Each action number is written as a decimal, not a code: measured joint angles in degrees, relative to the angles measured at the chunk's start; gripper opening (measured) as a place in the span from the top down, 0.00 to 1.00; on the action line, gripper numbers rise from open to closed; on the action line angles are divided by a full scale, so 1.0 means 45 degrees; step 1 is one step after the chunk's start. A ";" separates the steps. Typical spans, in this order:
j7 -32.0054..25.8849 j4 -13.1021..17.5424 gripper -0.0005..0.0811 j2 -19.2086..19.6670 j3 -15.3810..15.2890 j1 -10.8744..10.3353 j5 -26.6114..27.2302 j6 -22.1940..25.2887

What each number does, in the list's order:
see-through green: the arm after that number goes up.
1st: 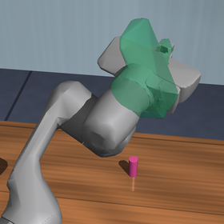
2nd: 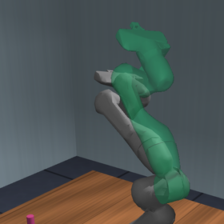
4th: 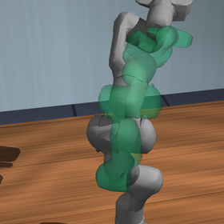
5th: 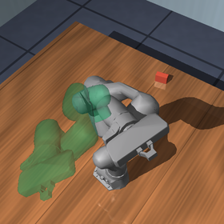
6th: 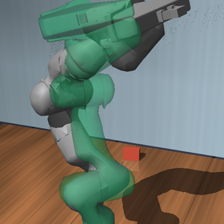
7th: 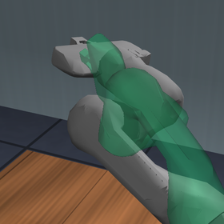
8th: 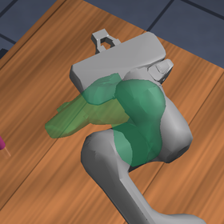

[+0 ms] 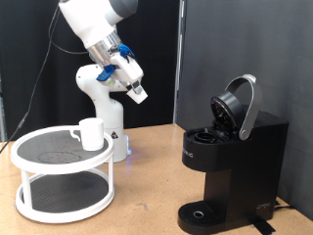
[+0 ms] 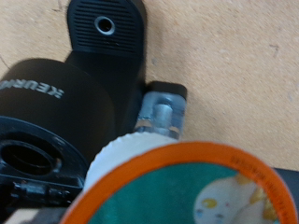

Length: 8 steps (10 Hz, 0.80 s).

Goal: Make a cup of coffee with the keurig machine

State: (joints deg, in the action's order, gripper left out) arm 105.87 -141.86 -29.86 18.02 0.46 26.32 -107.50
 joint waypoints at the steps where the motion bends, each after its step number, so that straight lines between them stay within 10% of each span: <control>1: 0.0155 0.0130 0.55 0.0058 -0.0021 -0.0111 0.0483 0.0232; 8: 0.1370 0.1620 0.55 0.1202 -0.0971 -0.1570 0.3546 0.0363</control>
State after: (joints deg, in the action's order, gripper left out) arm 112.03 -134.57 -24.45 13.65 -6.61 42.27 -105.86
